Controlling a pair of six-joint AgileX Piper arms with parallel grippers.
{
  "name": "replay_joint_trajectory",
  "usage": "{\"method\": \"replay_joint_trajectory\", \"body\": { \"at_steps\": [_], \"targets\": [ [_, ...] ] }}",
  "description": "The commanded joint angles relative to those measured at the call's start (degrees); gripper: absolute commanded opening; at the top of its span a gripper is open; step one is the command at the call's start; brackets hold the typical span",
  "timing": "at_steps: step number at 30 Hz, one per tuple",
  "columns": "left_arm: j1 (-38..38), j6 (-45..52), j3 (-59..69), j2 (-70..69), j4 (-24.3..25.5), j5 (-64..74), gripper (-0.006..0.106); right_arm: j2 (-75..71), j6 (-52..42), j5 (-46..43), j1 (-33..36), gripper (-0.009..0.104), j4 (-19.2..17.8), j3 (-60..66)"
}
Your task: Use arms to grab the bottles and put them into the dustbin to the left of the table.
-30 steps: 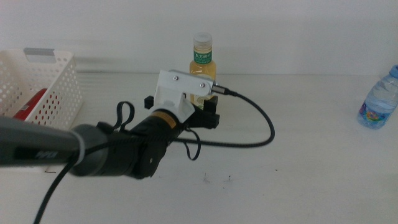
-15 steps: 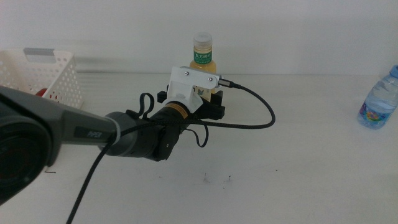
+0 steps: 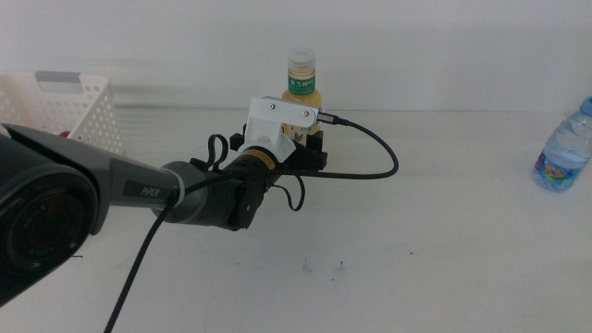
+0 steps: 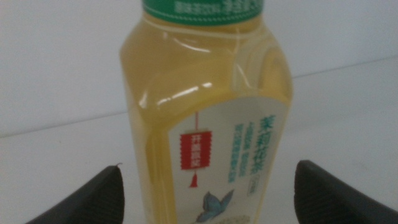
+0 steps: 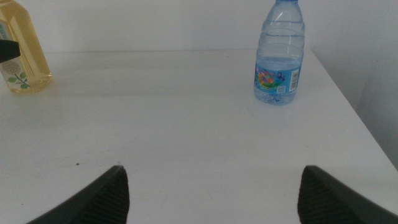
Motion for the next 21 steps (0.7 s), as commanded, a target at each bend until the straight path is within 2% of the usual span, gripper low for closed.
{"method": "replay_joint_trajectory", "body": {
  "at_steps": [1, 21],
  "targets": [
    [0.18, -0.43, -0.97, 0.17, 0.15, -0.38, 0.094, -0.27, -0.13, -0.73, -0.25, 0.086, -0.60, 0.21],
    [1.75, -0.29, -10.86, 7.30, 0.16, 0.99, 0.094, -0.27, -0.14, -0.73, -0.25, 0.086, -0.02, 0.21]
  ]
}}
